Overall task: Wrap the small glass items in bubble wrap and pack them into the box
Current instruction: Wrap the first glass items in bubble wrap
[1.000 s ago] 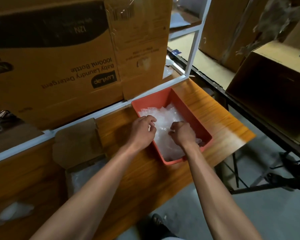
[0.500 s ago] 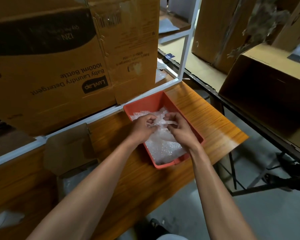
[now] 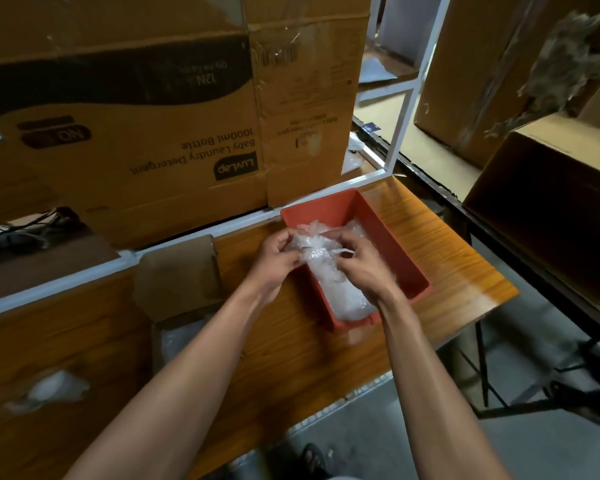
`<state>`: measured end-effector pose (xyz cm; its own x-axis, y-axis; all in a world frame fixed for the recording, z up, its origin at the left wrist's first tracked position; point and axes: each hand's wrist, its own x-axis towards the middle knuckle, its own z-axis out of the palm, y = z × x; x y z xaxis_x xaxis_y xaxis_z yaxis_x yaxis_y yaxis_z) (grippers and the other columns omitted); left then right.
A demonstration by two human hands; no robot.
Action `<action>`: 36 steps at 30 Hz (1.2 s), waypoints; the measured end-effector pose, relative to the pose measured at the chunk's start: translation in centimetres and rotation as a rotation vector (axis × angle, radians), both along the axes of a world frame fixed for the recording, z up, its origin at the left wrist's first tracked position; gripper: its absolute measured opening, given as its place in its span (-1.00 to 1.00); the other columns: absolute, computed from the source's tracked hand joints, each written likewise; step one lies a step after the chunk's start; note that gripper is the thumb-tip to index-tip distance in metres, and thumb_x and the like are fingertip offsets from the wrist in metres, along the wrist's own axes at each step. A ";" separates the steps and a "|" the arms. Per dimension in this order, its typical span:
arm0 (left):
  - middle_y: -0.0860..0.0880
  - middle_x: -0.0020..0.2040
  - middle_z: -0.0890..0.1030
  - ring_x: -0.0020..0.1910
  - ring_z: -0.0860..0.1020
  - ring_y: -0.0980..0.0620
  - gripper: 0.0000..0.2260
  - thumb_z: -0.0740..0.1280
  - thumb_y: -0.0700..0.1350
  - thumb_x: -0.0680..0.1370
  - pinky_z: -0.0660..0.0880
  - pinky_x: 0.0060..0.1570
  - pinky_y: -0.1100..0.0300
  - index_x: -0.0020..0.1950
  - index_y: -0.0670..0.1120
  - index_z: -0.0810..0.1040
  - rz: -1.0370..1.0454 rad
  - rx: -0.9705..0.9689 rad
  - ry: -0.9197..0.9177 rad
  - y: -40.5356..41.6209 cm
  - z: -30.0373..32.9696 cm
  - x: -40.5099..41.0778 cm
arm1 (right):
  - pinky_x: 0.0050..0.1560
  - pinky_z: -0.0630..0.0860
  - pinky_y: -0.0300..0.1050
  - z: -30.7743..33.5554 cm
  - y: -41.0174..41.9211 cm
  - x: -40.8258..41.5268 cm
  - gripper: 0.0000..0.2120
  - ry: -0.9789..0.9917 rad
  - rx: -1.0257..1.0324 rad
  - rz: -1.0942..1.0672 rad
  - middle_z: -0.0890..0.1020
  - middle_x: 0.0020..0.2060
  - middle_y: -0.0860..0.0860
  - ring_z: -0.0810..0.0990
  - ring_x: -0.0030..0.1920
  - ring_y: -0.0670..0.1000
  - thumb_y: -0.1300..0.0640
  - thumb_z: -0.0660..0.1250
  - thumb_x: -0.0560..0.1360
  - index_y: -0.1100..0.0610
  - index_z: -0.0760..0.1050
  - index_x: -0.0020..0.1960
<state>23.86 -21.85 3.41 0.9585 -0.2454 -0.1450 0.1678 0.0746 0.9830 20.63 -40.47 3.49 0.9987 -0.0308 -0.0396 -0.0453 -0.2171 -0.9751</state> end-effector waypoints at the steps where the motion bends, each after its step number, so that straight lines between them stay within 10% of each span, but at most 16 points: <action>1: -0.16 0.13 0.70 0.14 0.65 -0.12 -0.74 0.30 -0.48 0.59 0.58 0.23 -0.06 0.16 -0.20 0.62 0.004 0.017 -0.022 0.7 0.0 -0.5 | -0.15 0.57 -0.14 0.0 0.8 0.1 -0.68 -0.016 -0.015 -0.031 0.70 0.03 -0.16 0.65 -0.06 -0.10 0.34 0.40 0.52 -0.05 0.68 0.09; 9: -0.06 0.27 0.69 0.29 0.64 -0.07 -0.71 0.44 -0.16 0.64 0.58 0.31 0.05 0.37 -0.09 0.59 -0.104 0.051 -0.150 7.9 1.5 -4.7 | -0.05 0.68 0.04 1.1 7.7 0.1 -0.75 -0.015 -0.026 -0.065 0.74 -0.09 -0.09 0.73 -0.07 -0.01 0.23 0.40 0.38 -0.07 0.71 -0.07; 14: 0.09 0.09 0.75 0.10 0.70 0.06 -0.75 0.53 -0.28 0.54 0.64 0.15 0.09 0.15 -0.02 0.68 0.134 0.215 -0.221 13.0 1.2 -4.6 | 0.10 0.65 0.03 2.2 12.4 -0.6 -0.66 0.108 0.243 0.165 0.74 0.10 0.16 0.72 0.05 0.10 0.41 0.32 0.57 0.17 0.61 0.29; 19: 0.15 0.05 0.71 0.06 0.62 0.30 -0.71 0.53 -0.31 0.50 0.50 0.02 0.45 0.04 0.08 0.71 0.248 0.427 -0.362 19.2 1.2 -5.2 | 0.15 0.66 0.06 3.7 18.3 -1.8 -0.62 0.203 0.170 0.201 0.67 0.23 0.02 0.71 0.14 0.07 -0.08 0.35 0.68 -0.03 0.47 0.46; 25: 0.18 0.10 0.60 0.15 0.60 0.13 -0.57 0.54 -0.37 0.43 0.53 0.24 0.28 0.04 0.17 0.69 0.303 0.507 -0.400 25.5 0.9 -6.9 | -0.25 0.58 -0.05 3.5 27.2 -1.8 -0.78 0.153 0.191 0.179 0.74 0.02 0.10 0.66 -0.19 0.05 0.07 0.46 0.62 0.06 0.64 0.25; 28: 0.17 0.17 0.63 0.24 0.59 0.12 -0.63 0.57 -0.29 0.44 0.55 0.33 -0.03 0.11 0.12 0.70 0.285 0.481 -0.513 29.3 0.5 -7.9 | -0.08 0.61 0.00 3.2 30.5 -1.7 -0.81 0.112 0.157 0.150 0.75 0.03 0.12 0.70 -0.05 0.08 0.07 0.52 0.57 0.12 0.69 0.14; 34: 0.09 0.58 0.29 0.57 0.28 0.10 -0.35 0.65 0.08 0.43 0.32 0.47 0.31 0.49 0.19 0.52 0.318 0.558 -0.585 35.7 -1.0 -9.7 | 0.13 0.69 0.23 3.3 35.9 -1.9 -0.89 0.060 0.107 0.095 0.78 -0.07 0.02 0.76 -0.03 0.08 0.11 0.56 0.53 0.08 0.73 0.04; 36: 0.09 0.61 0.25 0.58 0.30 0.05 -0.30 0.62 0.14 0.45 0.42 0.47 0.14 0.54 0.27 0.44 0.284 0.524 -0.533 37.1 -1.2 -10.0 | 0.16 0.66 0.30 3.4 37.5 -2.1 -0.87 0.047 0.109 0.096 0.78 -0.06 0.04 0.76 0.00 0.10 0.08 0.57 0.52 0.08 0.73 0.03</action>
<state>13.83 15.26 2.20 0.9470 -0.0082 0.3211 -0.2903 -0.4495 0.8448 18.50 -2.93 6.87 0.9939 0.0720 -0.0839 -0.0752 -0.1158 -0.9904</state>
